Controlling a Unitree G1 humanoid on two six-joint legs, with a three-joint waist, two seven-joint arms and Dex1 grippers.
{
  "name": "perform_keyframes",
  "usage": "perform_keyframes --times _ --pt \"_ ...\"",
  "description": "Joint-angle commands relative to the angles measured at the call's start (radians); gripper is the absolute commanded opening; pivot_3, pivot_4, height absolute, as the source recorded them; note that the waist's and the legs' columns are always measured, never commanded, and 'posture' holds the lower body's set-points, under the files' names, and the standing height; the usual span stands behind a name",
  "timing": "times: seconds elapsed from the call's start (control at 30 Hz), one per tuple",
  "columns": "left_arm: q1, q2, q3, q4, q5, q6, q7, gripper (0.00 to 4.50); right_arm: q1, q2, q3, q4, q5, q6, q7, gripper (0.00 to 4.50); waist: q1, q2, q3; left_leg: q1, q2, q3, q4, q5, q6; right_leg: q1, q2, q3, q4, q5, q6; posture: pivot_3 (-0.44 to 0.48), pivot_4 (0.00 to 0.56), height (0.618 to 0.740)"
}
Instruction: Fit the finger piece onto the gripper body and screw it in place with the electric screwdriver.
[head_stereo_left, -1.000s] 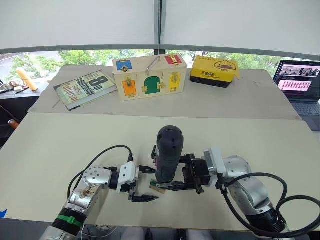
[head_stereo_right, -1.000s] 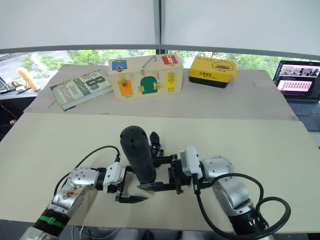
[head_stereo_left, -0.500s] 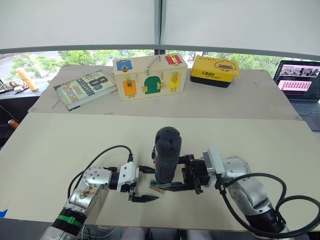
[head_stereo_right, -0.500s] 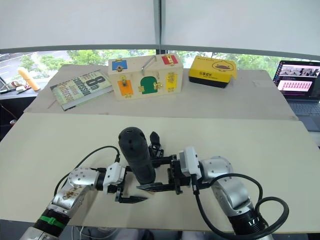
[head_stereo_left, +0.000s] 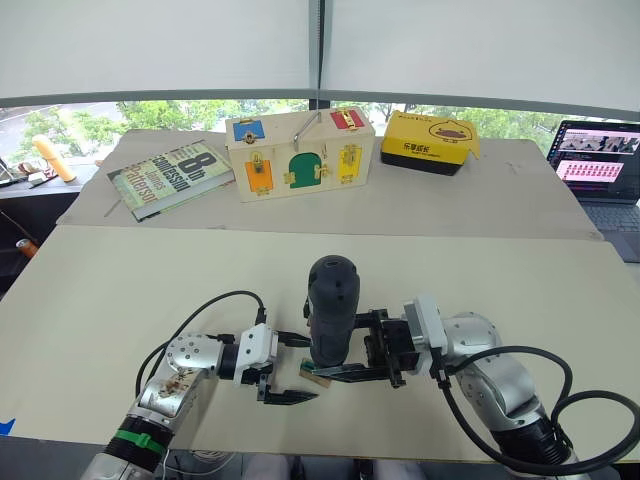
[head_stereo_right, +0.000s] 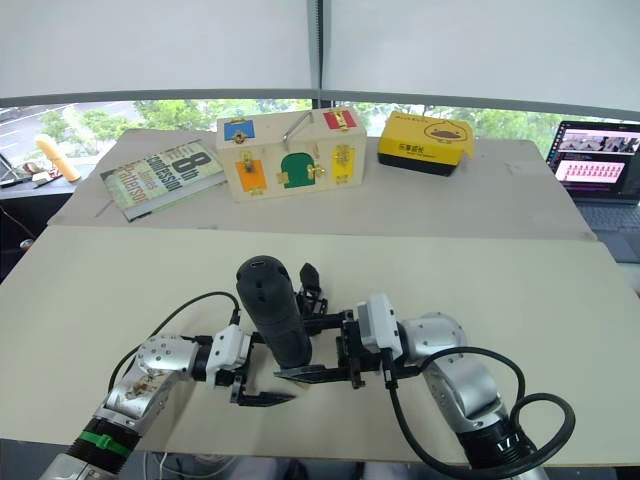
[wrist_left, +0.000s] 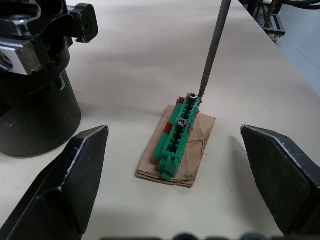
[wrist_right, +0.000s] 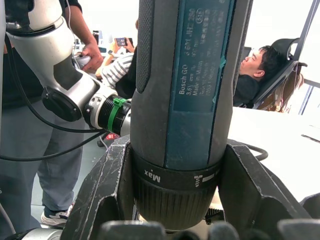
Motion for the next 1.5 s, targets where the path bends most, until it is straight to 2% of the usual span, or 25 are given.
perform_keyframes --times 0.03,1.5 --pt "0.028 -0.009 -0.042 0.052 0.028 0.012 0.000 4.50 -0.010 0.001 -0.012 -0.032 0.022 -0.014 -0.005 1.95 0.000 0.000 0.000 0.000 0.000 0.000 0.000 0.000 0.000 0.000 0.000 0.000 0.000 0.000 0.000 0.000 0.150 0.740" --pt "0.042 -0.009 -0.048 0.031 0.026 0.024 0.000 4.50 -0.004 -0.010 -0.017 -0.029 0.032 -0.005 -0.020 1.95 0.000 0.000 0.000 -0.001 0.000 0.000 0.000 -0.001 0.002 0.000 -0.002 -0.001 -0.001 0.000 0.000 0.000 0.150 0.740"
